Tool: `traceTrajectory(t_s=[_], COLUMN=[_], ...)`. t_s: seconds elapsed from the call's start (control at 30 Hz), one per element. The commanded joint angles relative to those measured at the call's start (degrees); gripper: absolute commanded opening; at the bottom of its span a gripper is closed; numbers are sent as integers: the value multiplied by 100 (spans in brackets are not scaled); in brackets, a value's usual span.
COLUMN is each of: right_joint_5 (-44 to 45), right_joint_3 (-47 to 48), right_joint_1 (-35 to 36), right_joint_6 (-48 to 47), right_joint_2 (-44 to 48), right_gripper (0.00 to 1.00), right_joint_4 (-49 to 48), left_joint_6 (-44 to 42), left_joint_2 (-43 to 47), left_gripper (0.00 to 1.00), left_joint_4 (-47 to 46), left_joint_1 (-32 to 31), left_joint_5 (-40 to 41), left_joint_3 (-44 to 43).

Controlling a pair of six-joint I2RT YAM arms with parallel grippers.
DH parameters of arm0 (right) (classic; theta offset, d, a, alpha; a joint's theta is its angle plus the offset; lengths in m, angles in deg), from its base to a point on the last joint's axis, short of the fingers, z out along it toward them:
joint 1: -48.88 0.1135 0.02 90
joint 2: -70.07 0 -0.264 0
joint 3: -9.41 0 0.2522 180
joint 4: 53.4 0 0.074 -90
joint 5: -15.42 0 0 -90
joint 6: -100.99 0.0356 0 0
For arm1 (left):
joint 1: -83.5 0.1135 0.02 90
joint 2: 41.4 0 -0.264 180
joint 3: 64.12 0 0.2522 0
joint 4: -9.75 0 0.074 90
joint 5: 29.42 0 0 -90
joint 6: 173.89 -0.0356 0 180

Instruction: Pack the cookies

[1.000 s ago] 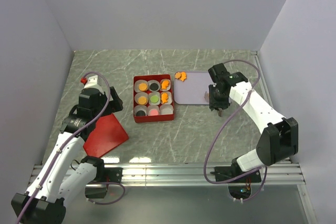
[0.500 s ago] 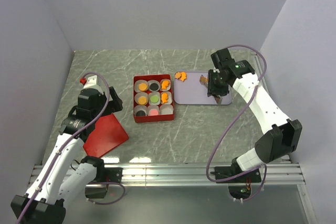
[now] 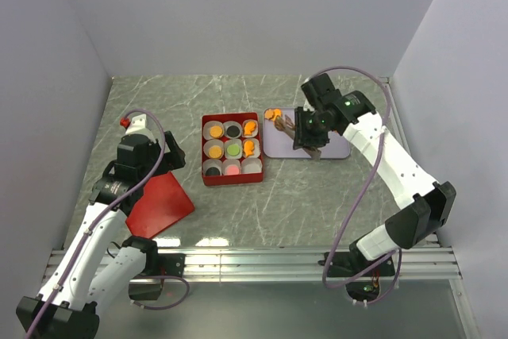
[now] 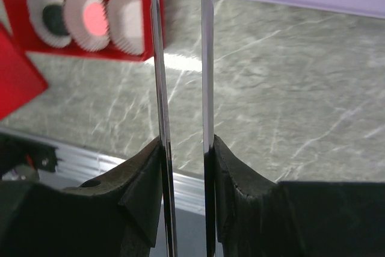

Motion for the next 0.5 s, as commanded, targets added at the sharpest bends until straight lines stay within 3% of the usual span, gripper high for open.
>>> traceTrajectory(t_s=[0.0,0.47], right_joint_5=[-88,-211], right_joint_3=[249,-304], right_joint_1=[308,1363], right_joint_6=[167,818], right_joint_2=[-44,-123], right_gripper=[39,39], right_joint_4=[-78,-368], left_joint_6=[-61,-70], left_joint_2=[103,85], left_gripper=[98,98], left_joint_4=[-193,-202], left_joint_1=[-24,-24], left_joint_5=[-1,16], left_joint_3=[-16,-16])
